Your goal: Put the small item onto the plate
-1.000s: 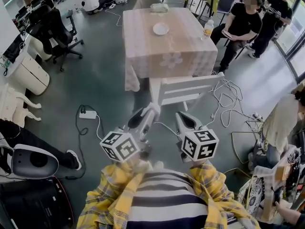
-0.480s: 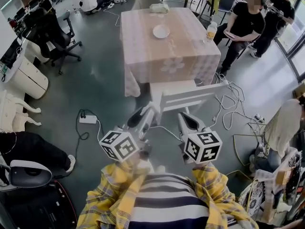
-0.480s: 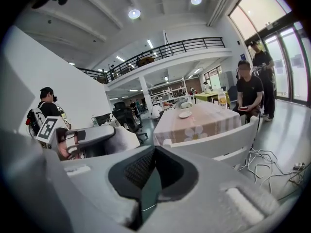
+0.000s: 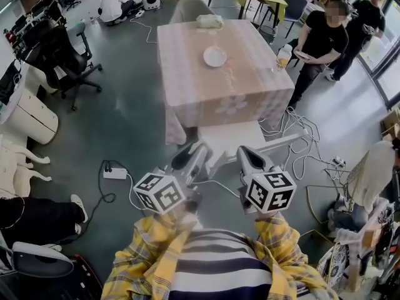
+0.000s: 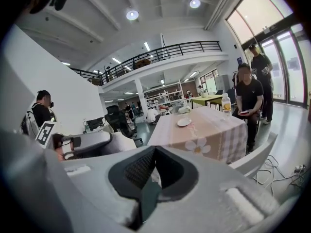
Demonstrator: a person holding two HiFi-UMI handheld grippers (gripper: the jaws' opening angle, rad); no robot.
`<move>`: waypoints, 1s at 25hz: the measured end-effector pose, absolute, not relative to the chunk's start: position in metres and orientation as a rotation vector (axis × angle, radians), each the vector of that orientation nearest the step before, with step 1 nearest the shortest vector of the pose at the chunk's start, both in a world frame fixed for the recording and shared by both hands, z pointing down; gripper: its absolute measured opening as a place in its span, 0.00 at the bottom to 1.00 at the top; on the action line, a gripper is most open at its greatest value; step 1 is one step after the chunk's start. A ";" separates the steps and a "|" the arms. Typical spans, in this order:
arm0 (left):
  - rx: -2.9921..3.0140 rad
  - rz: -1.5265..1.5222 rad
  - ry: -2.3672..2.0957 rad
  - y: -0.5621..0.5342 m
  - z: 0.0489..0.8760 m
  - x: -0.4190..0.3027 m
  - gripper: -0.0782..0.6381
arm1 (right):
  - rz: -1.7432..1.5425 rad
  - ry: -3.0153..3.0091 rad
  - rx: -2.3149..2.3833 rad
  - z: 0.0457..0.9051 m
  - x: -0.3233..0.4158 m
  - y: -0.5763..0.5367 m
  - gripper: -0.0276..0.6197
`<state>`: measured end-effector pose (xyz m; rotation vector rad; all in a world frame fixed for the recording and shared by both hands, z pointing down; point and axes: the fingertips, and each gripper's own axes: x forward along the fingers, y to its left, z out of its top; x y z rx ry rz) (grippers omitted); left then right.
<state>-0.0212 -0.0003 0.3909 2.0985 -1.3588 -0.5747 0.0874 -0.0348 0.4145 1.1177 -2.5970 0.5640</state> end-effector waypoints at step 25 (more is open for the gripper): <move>2.047 -0.627 -1.427 -0.156 0.390 -0.053 0.23 | 0.481 -2.624 1.011 0.409 0.035 -0.207 0.04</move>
